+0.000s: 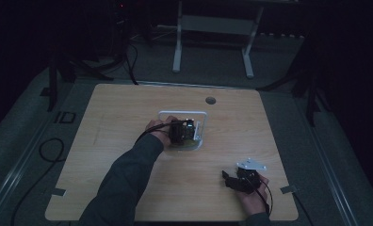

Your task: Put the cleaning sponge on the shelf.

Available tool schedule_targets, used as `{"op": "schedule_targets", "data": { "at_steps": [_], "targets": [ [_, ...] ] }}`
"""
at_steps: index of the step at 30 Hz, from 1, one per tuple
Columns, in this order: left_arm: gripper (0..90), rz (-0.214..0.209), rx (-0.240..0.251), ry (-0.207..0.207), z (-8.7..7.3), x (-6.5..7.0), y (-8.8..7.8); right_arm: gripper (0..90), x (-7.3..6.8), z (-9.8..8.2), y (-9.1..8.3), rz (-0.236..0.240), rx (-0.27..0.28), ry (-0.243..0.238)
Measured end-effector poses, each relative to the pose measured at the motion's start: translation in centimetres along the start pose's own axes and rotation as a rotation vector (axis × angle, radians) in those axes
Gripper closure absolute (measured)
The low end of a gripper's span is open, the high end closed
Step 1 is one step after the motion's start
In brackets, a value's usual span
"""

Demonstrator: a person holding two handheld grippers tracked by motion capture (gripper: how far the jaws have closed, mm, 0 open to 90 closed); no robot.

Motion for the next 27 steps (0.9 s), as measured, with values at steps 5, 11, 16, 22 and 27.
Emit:
{"op": "schedule_targets", "data": {
  "at_steps": [5,11,16,22,27],
  "targets": [
    [60.3,-0.010,0.001,-0.010,-0.1,0.1,-0.3,26.6,0.0,0.0,0.0,0.000,0.000,0.000],
    [59.1,-0.010,0.030,-0.042,-0.6,0.0,-1.2,26.6,0.0,0.0,0.0,0.000,0.000,0.000],
    [59.0,-0.003,0.044,-0.037,-0.7,0.1,-2.1,26.6,0.0,0.0,0.0,0.000,0.000,0.000],
    [59.6,-0.011,0.065,-0.055,-0.9,0.3,-3.0,26.6,0.0,0.0,0.0,0.000,0.000,0.000],
    [60.9,-0.034,0.093,-0.140,-1.5,0.3,-4.3,26.6,0.0,0.0,0.0,0.000,0.000,0.001]
  ]
}}
Point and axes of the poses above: each handheld gripper's, and its own axes: y roughly forward along the jaws, z roughly out of its top, x roughly to its right, the point moved 1 cm from there along y, roughly forward along the jaws, and after that the axes turned 4 degrees about z, right-handed, at the moved point
